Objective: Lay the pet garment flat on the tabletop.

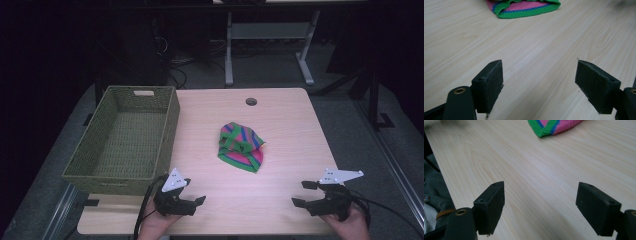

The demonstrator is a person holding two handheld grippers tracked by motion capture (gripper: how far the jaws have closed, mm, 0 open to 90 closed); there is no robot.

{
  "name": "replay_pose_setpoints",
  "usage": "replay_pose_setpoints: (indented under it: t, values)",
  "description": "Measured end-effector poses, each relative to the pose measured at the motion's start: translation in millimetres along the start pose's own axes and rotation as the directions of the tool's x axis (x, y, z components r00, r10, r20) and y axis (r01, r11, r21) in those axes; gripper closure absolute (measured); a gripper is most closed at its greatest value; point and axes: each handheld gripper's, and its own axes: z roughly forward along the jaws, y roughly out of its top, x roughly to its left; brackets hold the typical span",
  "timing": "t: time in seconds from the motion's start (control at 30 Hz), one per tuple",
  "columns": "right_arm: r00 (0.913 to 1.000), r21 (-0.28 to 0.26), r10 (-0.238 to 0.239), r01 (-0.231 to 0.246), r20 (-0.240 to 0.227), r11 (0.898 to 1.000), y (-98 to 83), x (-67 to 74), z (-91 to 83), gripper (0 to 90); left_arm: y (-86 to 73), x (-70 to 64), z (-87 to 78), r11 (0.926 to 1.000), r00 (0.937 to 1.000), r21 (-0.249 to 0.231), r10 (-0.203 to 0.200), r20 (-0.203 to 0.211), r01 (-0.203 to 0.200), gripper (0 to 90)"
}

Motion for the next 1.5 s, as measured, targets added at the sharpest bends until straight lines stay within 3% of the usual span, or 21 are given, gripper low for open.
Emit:
replay_pose_setpoints:
  t: [0.03, 0.17, 0.37, 0.43, 0.83, 1.17, 1.5]
  values:
    - [0.9998, 0.003, -0.006, 0.006, -0.021, 1.000, 7.3, 2.2, 2.3, 22.6, 0.1, -1.5, -0.5, 1.0000, 1.0000, -0.003, 0.007, -0.001, -0.007, 21.9]
    - [0.9993, 0.013, -0.030, 0.030, -0.024, 0.999, 17.9, 2.6, 7.1, 22.7, 0.4, -2.9, 0.1, 0.9996, 0.9996, 0.000, 0.027, 0.005, -0.027, 22.2]
    - [0.9979, 0.022, -0.043, 0.044, -0.048, 0.999, 34.0, -0.9, 11.3, 22.2, 1.8, -1.4, 2.2, 0.9997, 0.9997, -0.001, 0.022, 0.013, -0.022, 22.1]
    - [0.9982, 0.038, -0.038, 0.039, -0.047, 0.999, 41.5, -1.1, 13.4, 17.4, 1.7, -2.7, 1.9, 0.9997, 0.9997, -0.004, 0.024, 0.009, -0.024, 22.2]
    - [0.9938, 0.111, -0.067, 0.077, -0.088, 0.991, 76.4, -6.2, 22.5, 17.6, 1.3, -0.6, 1.8, 0.9998, 0.9998, -0.014, 0.011, 0.015, -0.011, 22.1]
    - [0.9884, 0.126, -0.107, 0.120, -0.108, 0.985, 111.7, -14.8, 26.1, 17.5, 2.0, -1.2, 1.4, 0.9997, 0.9996, -0.020, 0.018, 0.021, -0.018, 22.0]
    - [0.9841, 0.154, -0.120, 0.139, -0.131, 0.978, 143.1, -18.4, 50.1, 17.5, 1.8, 0.5, -1.2, 0.9993, 0.9997, -0.036, 0.007, 0.022, -0.007, 22.0]
